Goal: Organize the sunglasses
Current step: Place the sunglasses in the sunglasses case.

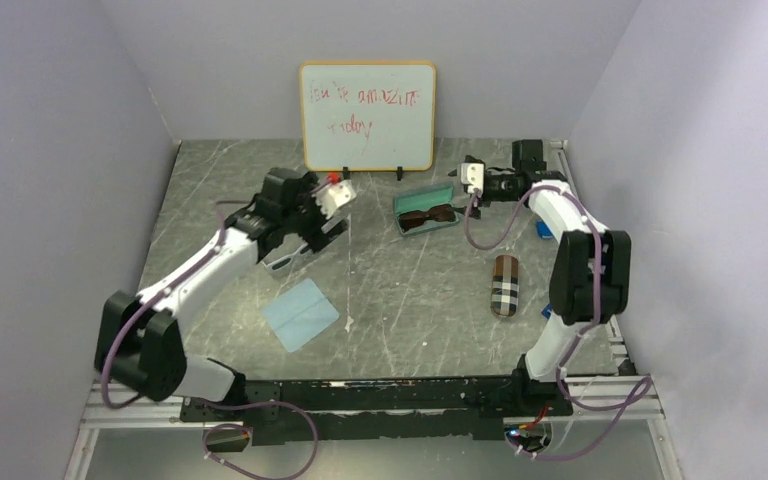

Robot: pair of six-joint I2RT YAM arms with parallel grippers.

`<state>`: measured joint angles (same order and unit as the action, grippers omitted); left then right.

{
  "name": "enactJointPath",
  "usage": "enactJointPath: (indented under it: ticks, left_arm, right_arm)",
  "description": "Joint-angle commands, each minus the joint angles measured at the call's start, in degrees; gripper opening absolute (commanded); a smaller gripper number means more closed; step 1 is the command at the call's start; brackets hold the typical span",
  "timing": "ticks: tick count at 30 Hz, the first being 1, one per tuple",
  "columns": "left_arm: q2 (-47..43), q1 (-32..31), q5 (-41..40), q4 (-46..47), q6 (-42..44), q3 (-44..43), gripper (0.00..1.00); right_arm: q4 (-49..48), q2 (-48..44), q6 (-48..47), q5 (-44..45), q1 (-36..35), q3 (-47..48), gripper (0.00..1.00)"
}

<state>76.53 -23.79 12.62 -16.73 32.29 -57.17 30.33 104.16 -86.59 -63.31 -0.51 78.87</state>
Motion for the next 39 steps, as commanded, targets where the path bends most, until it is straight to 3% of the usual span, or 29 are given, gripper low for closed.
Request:
enactJointPath:
  ticks: [1, 4, 8, 11, 18, 23, 29, 35, 39]
  left_arm:
    - [8.9, -4.1, -3.8, 3.3, -5.1, -13.4, 0.96]
    - [18.2, -4.8, -0.8, 0.8, -10.2, -26.5, 0.96]
    - [29.3, -5.6, 3.8, -0.6, -16.9, -42.7, 0.96]
    - [37.3, -6.9, 5.3, -1.9, -20.5, -52.2, 0.96]
    - [54.7, -8.1, 14.0, -7.8, -27.0, -70.5, 0.96]
    - [57.7, -8.0, 19.4, -5.5, -30.6, -70.4, 0.96]
    - [58.1, -7.2, 23.1, -0.9, -36.2, -66.2, 0.96]
    - [59.5, -6.2, 25.8, 1.6, -39.7, -65.2, 0.94]
    - [60.5, -5.9, 26.2, 2.0, -40.6, -65.6, 0.91]
  right_arm:
    - [-16.2, -6.6, 18.7, 7.1, 0.2, -7.6, 0.75]
    - [-19.6, -11.2, 31.7, 9.6, -0.8, -12.7, 0.66]
    - [-31.4, -20.1, 50.7, 19.9, -4.6, -23.2, 0.66]
    - [-37.5, -24.9, 58.3, 28.4, -8.5, -28.9, 0.68]
    - [-47.2, -22.7, 75.8, 36.8, -11.6, -33.5, 0.63]
    - [-51.3, -18.7, 80.6, 39.1, -13.4, -36.5, 0.52]
    - [-57.1, -15.8, 79.6, 42.9, -16.6, -40.4, 0.51]
    - [-50.8, -11.6, 82.8, 47.4, -18.0, -35.2, 0.51]
    - [-52.5, -11.3, 85.5, 46.6, -17.9, -35.6, 0.50]
